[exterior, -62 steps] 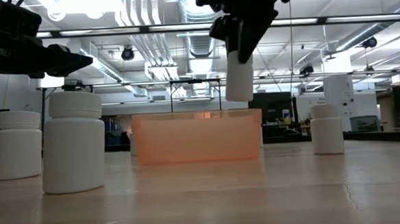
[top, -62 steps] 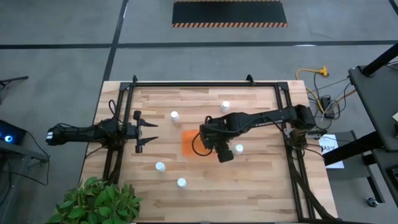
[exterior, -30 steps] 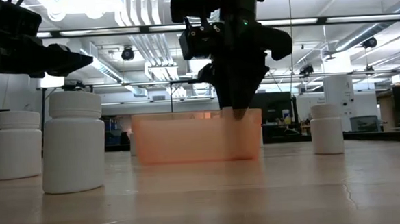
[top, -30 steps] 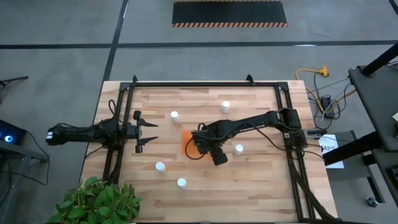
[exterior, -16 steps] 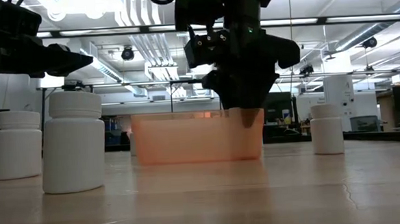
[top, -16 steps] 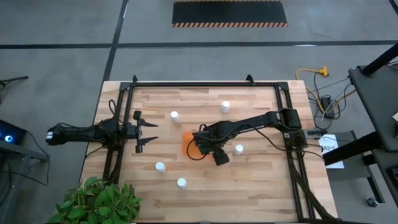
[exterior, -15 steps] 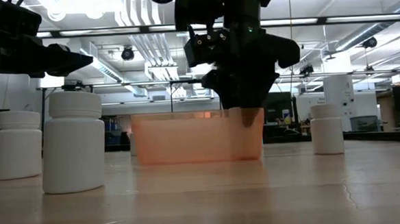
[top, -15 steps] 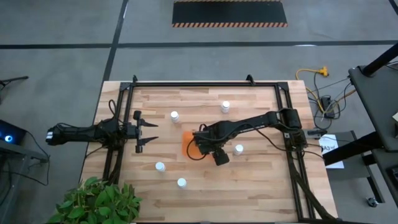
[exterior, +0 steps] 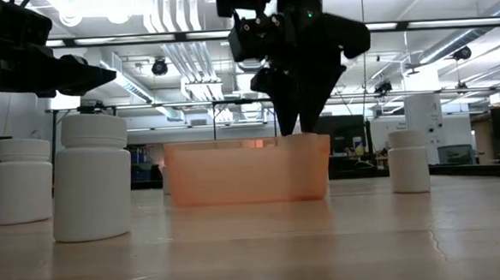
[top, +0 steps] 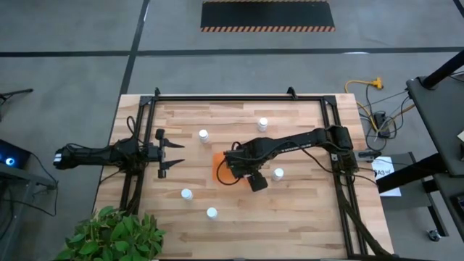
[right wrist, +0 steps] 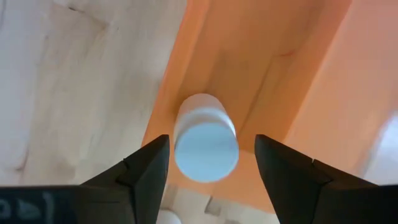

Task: Pick and place pill bottles into a basket
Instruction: Put the white medicine bottle into the orange bin

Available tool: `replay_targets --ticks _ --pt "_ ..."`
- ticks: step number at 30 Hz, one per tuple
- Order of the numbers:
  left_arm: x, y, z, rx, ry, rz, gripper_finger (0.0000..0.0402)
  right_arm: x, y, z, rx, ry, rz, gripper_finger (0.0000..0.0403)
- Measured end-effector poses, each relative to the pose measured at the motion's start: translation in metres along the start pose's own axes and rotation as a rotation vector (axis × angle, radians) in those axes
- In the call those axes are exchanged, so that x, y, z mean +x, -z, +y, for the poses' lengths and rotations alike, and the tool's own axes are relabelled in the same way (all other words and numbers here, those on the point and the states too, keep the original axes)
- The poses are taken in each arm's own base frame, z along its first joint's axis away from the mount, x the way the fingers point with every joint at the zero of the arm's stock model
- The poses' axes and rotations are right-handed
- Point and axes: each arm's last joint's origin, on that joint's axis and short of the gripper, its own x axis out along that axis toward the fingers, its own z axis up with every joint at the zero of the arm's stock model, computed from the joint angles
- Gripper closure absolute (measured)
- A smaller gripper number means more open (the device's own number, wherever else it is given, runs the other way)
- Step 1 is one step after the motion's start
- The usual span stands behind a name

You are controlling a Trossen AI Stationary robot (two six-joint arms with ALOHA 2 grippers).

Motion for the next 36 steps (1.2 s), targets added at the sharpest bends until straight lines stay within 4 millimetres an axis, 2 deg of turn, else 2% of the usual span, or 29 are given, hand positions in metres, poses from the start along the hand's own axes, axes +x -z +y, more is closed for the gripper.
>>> replay_targets --ticks 11,18,24,30,36 --pt "0.000 0.000 0.000 0.000 0.000 0.000 0.0184 -0.010 0.008 0.002 0.121 -0.017 0.097 0.0179" --pt "0.000 0.000 0.000 0.000 0.000 -0.001 0.0184 -0.011 0.016 0.004 0.385 -0.007 0.176 0.0179" --pt "0.000 0.000 0.000 0.000 0.000 0.000 0.0184 -0.006 0.022 0.009 0.506 0.007 0.219 0.0179" --pt "0.000 0.000 0.000 0.000 0.000 0.000 0.0184 -0.003 0.030 0.014 0.533 0.015 0.239 0.0179" --pt "0.000 0.000 0.000 0.000 0.000 0.000 0.0184 -0.023 0.047 0.022 0.524 0.061 0.171 0.0179"
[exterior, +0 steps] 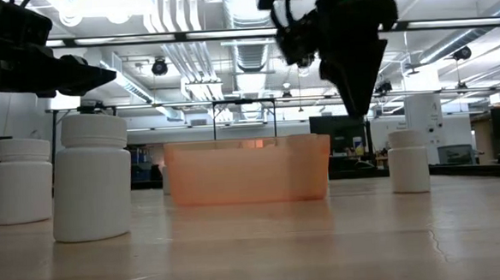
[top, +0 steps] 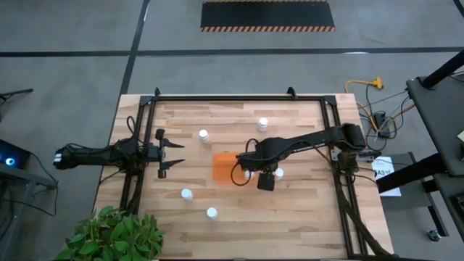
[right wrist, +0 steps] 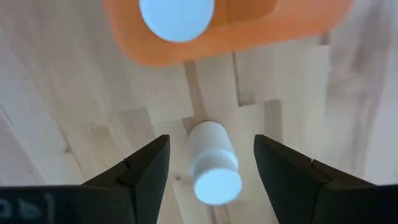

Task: Pick and place pill bottles into a basket
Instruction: Put the white medicine bottle into the orange bin

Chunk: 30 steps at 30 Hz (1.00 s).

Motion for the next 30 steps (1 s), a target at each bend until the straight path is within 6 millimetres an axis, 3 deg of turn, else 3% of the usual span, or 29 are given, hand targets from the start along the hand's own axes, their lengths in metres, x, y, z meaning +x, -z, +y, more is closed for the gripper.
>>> replay_targets --ticks 8,14,20,30 --pt "0.000 0.000 0.000 0.000 0.000 0.000 0.0184 -0.011 0.048 0.006 -0.326 -0.044 -0.155 0.0179" --pt "0.000 0.000 0.000 0.000 0.001 0.005 0.0184 -0.004 0.074 0.000 -0.387 -0.056 -0.233 0.0179" --pt "0.000 0.000 0.000 0.000 0.001 0.004 0.0184 0.004 0.083 -0.004 -0.398 -0.044 -0.229 0.0179" --pt "0.000 0.000 0.000 0.000 0.001 0.004 0.0184 0.017 0.079 -0.009 -0.405 -0.043 -0.268 0.0179"
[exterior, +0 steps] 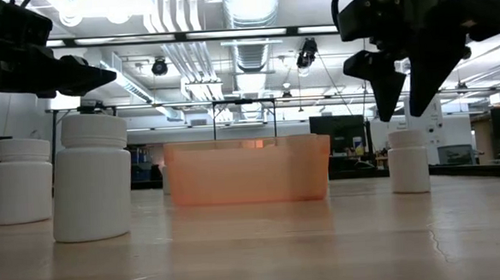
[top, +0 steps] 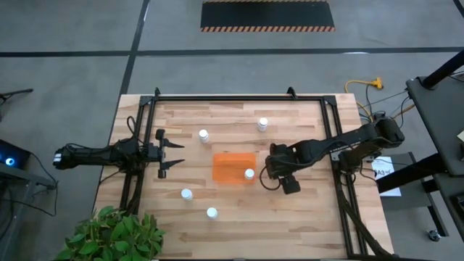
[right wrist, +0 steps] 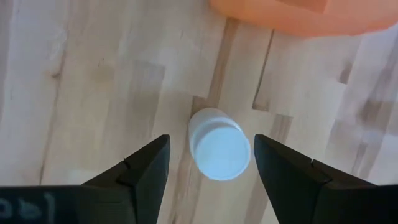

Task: Pick and place pill bottles into a basket
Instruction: Put the white medicine bottle into the orange bin

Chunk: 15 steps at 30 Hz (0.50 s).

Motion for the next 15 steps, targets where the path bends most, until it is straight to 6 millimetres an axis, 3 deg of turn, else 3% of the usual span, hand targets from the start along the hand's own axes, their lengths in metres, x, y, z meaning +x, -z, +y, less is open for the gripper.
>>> replay_targets --ticks 15 --pt "0.000 0.000 0.000 0.000 0.000 0.000 0.0184 0.011 0.005 -0.004 0.012 0.003 -0.002 0.0179"
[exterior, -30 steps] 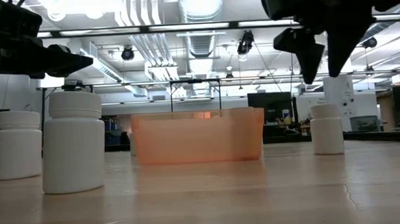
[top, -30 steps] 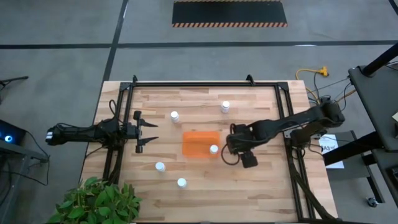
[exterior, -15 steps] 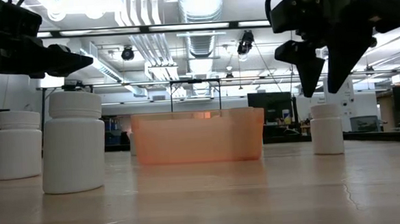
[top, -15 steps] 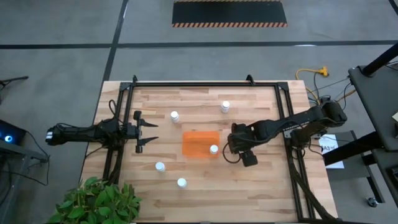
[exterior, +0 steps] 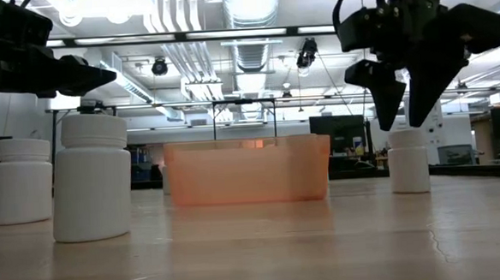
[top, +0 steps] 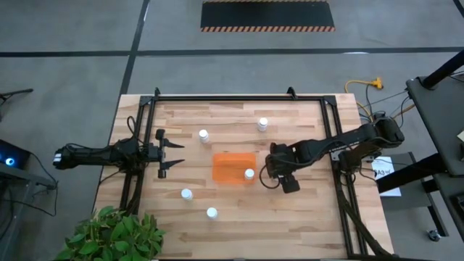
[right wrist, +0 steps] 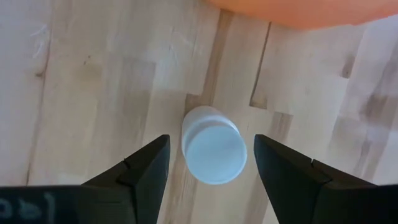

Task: Pick and place pill bottles into a basket
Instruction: Put the white medicine bottle into the orange bin

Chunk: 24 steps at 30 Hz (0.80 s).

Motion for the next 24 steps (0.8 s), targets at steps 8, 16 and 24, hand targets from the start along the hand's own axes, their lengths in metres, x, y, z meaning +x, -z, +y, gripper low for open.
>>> replay_targets --ticks 8,16,24 --pt "0.000 0.000 0.000 0.000 0.000 0.000 0.0184 0.007 0.002 0.000 0.001 0.000 -0.019 0.0179" --pt "0.000 0.000 0.000 0.000 0.000 0.000 0.0184 0.016 0.008 0.001 0.002 0.000 -0.007 0.0179" --pt "0.000 0.000 0.000 0.000 0.000 0.000 0.0184 0.017 0.007 0.001 0.009 -0.001 -0.027 0.0195"
